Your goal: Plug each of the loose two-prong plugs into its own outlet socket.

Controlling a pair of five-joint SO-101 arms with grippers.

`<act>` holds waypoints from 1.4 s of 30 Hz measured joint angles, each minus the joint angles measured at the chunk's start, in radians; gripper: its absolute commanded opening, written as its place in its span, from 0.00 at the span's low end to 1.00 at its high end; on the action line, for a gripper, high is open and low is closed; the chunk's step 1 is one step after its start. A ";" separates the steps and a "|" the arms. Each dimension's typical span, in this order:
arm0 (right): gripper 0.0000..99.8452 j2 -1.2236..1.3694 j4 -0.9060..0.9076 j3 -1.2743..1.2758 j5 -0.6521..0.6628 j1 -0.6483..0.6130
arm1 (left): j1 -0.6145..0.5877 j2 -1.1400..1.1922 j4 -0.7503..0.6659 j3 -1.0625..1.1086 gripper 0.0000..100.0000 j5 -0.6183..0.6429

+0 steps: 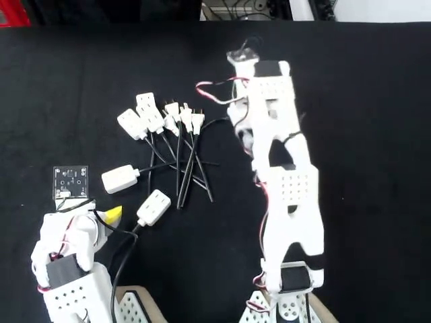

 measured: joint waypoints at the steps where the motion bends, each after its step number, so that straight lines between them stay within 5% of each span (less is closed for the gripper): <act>1: 0.01 0.026 0.000 0.000 0.002 0.000 | 0.000 0.000 0.000 0.000 0.39 0.000; 8: 0.01 0.094 0.052 -0.029 0.092 0.002 | 0.000 0.000 0.000 0.000 0.39 0.000; 14: 0.02 0.094 0.052 -0.029 0.338 0.002 | 0.000 0.000 0.000 0.000 0.39 0.000; 21: 0.21 0.092 0.061 -0.028 0.411 -0.011 | 0.000 0.000 0.000 0.000 0.39 0.000; 42: 0.03 -0.055 0.066 0.222 0.456 -0.035 | 0.000 0.000 0.000 0.000 0.39 0.000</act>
